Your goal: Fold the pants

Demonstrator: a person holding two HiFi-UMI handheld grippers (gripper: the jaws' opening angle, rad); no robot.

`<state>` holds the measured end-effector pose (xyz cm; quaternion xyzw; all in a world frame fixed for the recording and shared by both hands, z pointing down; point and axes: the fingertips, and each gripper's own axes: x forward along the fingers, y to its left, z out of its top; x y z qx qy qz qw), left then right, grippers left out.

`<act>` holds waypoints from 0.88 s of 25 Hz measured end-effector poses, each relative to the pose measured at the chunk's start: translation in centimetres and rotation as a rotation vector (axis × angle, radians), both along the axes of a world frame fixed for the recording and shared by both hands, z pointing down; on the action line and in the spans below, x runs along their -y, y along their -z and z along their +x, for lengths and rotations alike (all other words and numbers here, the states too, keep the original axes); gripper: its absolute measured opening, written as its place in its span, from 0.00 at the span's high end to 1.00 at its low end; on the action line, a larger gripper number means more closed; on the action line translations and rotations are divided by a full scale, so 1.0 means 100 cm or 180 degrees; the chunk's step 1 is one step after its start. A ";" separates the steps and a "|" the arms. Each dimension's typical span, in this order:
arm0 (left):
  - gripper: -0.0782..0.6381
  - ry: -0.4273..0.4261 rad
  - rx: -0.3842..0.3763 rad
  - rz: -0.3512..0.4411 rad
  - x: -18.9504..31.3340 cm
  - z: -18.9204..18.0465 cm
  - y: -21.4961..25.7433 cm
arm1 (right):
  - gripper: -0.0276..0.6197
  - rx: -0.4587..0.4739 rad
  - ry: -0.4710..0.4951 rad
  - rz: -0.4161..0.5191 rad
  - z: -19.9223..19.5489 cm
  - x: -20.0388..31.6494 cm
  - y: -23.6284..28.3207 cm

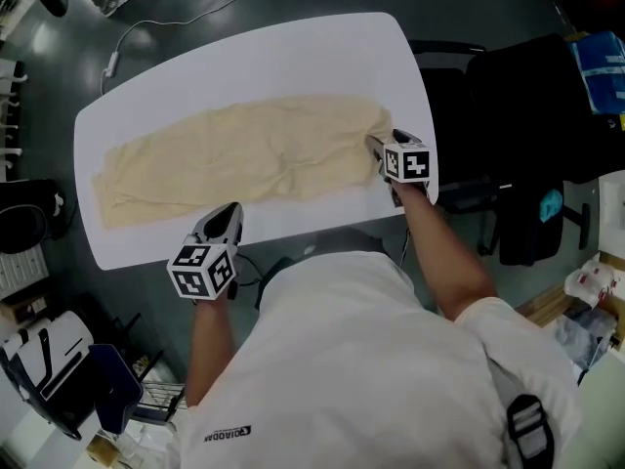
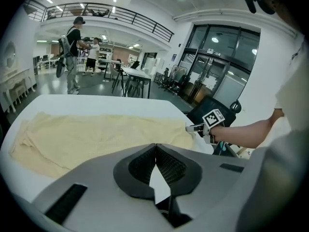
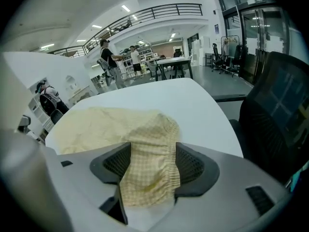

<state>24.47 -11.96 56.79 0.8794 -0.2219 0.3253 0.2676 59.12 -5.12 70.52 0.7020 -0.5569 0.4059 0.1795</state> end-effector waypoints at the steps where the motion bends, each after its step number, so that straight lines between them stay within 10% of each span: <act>1: 0.85 -0.0012 0.0009 -0.0001 0.002 0.003 0.001 | 0.48 -0.0002 -0.0001 -0.0005 0.001 0.002 -0.004; 11: 0.85 -0.0092 0.0123 -0.0015 0.020 0.026 0.000 | 0.43 -0.0232 -0.0012 -0.0179 0.009 0.014 -0.031; 22: 0.85 -0.0340 0.0088 0.0055 0.033 0.052 0.007 | 0.69 -0.0304 0.0056 -0.0072 -0.010 0.022 -0.030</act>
